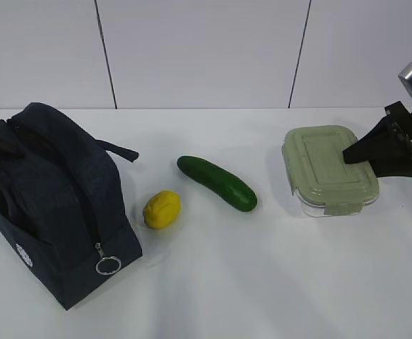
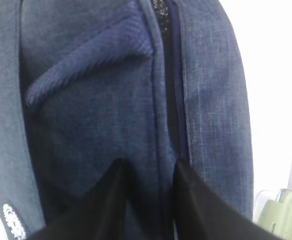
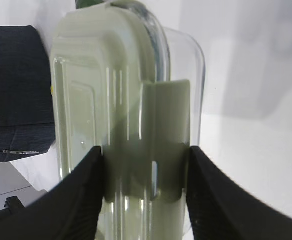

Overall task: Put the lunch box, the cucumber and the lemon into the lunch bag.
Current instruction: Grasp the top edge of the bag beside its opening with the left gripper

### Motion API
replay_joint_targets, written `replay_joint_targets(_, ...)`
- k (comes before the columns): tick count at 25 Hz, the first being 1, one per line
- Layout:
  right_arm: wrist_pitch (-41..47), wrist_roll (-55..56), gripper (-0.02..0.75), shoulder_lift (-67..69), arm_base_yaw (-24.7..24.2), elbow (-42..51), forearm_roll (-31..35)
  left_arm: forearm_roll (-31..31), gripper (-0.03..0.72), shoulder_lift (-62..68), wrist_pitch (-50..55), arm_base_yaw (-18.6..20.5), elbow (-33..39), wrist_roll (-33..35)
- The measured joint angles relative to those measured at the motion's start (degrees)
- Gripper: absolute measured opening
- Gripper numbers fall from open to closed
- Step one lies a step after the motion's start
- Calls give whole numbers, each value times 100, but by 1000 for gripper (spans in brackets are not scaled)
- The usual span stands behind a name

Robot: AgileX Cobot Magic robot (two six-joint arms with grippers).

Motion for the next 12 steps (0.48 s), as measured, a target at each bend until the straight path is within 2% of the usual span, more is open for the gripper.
replay_joint_targets(7, 0, 0, 364, 0, 0, 0, 0, 0, 197, 0, 12, 0, 0, 0)
replay_joint_targets(9, 0, 0, 364, 0, 0, 0, 0, 0, 154, 0, 61, 0, 0, 0)
replay_joint_targets(12, 0, 0, 364, 0, 0, 0, 0, 159, 23, 0, 192, 0, 0, 0)
